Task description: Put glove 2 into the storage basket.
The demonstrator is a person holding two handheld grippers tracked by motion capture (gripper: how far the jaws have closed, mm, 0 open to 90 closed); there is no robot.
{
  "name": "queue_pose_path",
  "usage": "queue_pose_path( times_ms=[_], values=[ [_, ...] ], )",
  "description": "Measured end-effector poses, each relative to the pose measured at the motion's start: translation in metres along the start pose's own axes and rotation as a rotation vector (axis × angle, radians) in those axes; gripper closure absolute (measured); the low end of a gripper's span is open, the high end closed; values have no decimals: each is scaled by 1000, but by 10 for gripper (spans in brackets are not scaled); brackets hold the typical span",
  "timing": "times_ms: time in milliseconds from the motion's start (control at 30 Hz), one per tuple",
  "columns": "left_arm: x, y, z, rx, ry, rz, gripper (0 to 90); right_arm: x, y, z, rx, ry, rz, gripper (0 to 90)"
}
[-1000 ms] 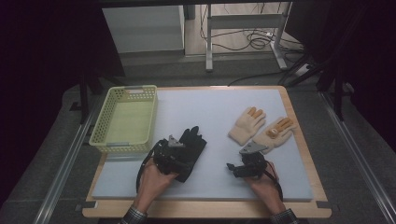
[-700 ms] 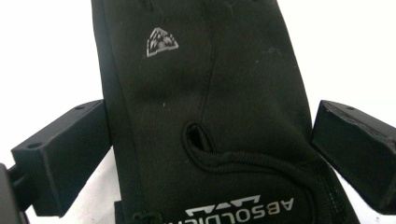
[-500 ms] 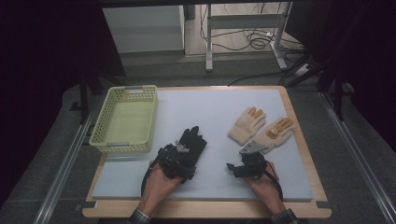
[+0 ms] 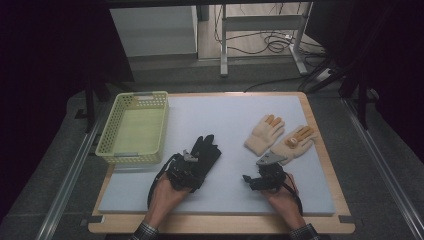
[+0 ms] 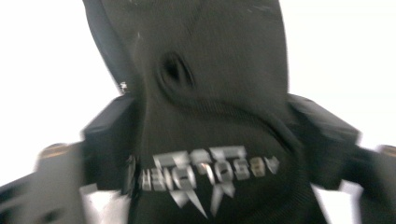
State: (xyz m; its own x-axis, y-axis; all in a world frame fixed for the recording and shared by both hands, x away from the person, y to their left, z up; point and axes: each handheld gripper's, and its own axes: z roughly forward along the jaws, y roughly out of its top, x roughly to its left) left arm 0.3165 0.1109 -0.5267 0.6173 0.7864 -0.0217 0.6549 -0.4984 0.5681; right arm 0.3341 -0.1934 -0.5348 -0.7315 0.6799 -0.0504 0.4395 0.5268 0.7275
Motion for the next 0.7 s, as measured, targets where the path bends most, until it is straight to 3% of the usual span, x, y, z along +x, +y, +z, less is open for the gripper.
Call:
queue_pose_path(
  times_ms=[100,267,333,467,600,700],
  values=[
    [0,3,-2,18,-10,10,366,0,0,0,0,0,-1,212],
    [7,5,-7,-4,-40,15,614,0,0,0,0,-1,-1,212],
    [7,6,-9,-7,-28,27,683,0,0,0,0,-1,-1,212],
    [14,8,-13,-36,-50,22,707,0,0,0,1,-1,0,212],
    [17,15,-19,-43,-25,29,710,0,0,0,1,-1,0,212],
    [20,22,-22,-53,-34,27,710,0,0,0,1,-1,0,212]
  ],
)
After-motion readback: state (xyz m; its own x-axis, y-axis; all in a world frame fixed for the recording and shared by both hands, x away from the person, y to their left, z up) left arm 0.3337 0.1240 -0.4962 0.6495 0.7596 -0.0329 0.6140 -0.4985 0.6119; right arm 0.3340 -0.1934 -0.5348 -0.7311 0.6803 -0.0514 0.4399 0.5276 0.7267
